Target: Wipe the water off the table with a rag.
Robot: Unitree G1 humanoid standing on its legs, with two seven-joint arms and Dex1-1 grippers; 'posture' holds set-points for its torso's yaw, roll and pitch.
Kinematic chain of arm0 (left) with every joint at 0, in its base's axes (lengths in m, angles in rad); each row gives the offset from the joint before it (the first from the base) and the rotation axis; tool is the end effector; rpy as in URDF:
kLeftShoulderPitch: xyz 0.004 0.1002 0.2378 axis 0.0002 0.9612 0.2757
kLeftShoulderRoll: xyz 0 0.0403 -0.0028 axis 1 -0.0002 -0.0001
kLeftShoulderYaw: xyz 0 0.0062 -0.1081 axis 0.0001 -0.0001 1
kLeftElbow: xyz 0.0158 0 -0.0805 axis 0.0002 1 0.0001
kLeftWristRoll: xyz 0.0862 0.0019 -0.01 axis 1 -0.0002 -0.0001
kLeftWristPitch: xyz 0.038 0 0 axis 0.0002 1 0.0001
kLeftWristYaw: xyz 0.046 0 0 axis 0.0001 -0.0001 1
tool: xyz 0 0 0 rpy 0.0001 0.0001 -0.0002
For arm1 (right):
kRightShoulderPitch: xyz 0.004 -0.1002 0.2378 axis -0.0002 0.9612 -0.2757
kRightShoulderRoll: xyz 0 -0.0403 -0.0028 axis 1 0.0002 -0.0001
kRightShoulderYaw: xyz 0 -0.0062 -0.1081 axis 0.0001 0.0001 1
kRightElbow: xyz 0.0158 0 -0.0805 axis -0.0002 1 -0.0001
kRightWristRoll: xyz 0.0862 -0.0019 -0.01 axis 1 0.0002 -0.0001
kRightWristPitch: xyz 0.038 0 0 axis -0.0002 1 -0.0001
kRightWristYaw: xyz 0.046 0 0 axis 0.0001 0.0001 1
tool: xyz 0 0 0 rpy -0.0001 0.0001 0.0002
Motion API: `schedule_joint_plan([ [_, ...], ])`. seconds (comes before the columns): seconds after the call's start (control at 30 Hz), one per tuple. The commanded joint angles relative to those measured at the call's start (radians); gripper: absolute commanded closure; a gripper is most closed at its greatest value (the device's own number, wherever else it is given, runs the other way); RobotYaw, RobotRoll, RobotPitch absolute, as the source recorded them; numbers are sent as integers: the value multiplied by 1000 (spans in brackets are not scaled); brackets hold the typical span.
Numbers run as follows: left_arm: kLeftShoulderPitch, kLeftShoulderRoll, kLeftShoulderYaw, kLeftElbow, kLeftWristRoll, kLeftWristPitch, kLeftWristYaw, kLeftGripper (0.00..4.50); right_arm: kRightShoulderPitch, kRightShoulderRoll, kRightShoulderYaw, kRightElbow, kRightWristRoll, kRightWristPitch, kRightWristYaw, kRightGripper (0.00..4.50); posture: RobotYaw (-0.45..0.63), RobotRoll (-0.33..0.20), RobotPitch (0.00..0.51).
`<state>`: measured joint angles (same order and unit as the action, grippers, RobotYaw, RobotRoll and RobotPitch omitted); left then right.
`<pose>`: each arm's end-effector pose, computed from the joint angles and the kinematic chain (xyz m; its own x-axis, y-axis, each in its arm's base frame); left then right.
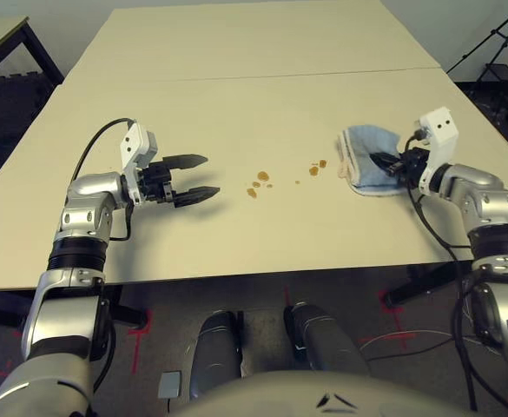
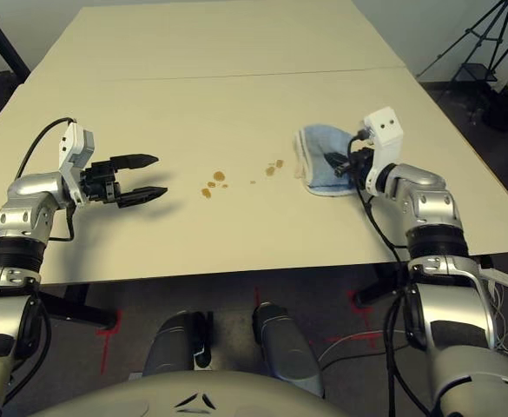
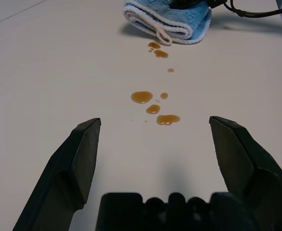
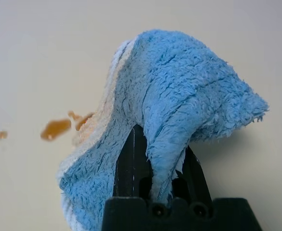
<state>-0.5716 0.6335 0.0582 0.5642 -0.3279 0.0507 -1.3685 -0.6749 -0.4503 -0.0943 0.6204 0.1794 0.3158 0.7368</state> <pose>0.2840 0.2901 0.1332 0.4191 -0.8880 -0.1892 0.9079 0.4068 0.1014 0.3066 -0.2477 0.1163 0.8232 0.5056 -0.2583 -0.5220 0.8529 0.0059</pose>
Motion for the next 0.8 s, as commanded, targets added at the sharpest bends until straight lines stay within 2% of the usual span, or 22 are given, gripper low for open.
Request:
schedule_joint_plan([
  [0.03, 20, 10, -7, -15, 9, -1, -4, 0, -37, 6, 31, 82, -56, -73, -43, 4444, -247, 0, 112],
  [0.17, 22, 16, -6, -21, 8, 4, -4, 0, -44, 33, 88, 131, -95, -100, -26, 4444, -245, 0, 113],
  [0.37, 20, 18, -8, -24, 7, 6, -5, 0, 24, 19, 193, 33, -132, -69, 102, 4445, -243, 0, 116],
  [0.53, 16, 18, -12, -14, 12, -2, -9, 0, 133, -83, 250, -159, -121, 16, 248, 4445, -255, 0, 120],
  [0.8, 10, 17, -15, 2, 18, -9, -14, 0, 257, -253, 271, -414, -60, 170, 417, 4445, -260, 0, 125],
])
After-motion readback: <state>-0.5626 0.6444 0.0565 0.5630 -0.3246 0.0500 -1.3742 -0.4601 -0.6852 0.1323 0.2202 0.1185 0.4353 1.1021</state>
